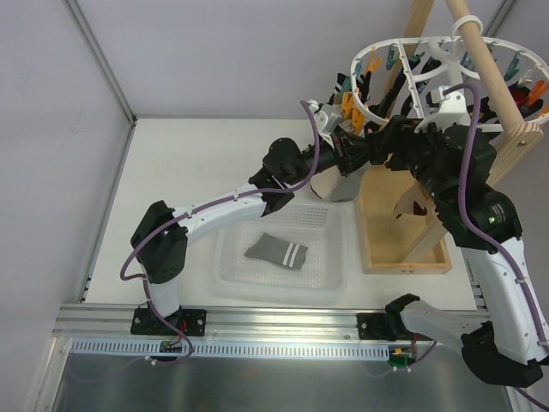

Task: Clip the socks to the hanger
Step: Open the clamp at the hanger.

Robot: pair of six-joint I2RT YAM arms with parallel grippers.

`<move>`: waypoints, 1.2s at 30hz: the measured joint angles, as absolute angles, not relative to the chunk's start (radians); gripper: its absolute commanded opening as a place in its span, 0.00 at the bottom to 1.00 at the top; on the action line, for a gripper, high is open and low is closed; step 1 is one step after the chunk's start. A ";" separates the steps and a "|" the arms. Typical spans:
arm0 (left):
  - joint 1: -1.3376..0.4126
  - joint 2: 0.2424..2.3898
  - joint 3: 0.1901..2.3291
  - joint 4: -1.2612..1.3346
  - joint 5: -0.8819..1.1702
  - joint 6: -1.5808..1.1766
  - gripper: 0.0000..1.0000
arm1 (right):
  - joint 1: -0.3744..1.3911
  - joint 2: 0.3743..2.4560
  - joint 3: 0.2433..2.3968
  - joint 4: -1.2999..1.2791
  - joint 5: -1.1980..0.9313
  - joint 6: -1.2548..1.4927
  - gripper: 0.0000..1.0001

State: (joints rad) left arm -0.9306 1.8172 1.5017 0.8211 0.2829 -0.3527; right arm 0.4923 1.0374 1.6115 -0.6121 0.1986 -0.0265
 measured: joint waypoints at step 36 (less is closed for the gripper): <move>-0.950 1.806 1.500 0.801 0.219 -0.302 0.00 | 0.495 1.080 1.534 -0.504 0.224 -0.018 0.45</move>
State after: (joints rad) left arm -0.9501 1.8061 1.4998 0.8009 0.2188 -0.3016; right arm 0.4946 1.0801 1.5341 -0.5041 0.2241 -0.0181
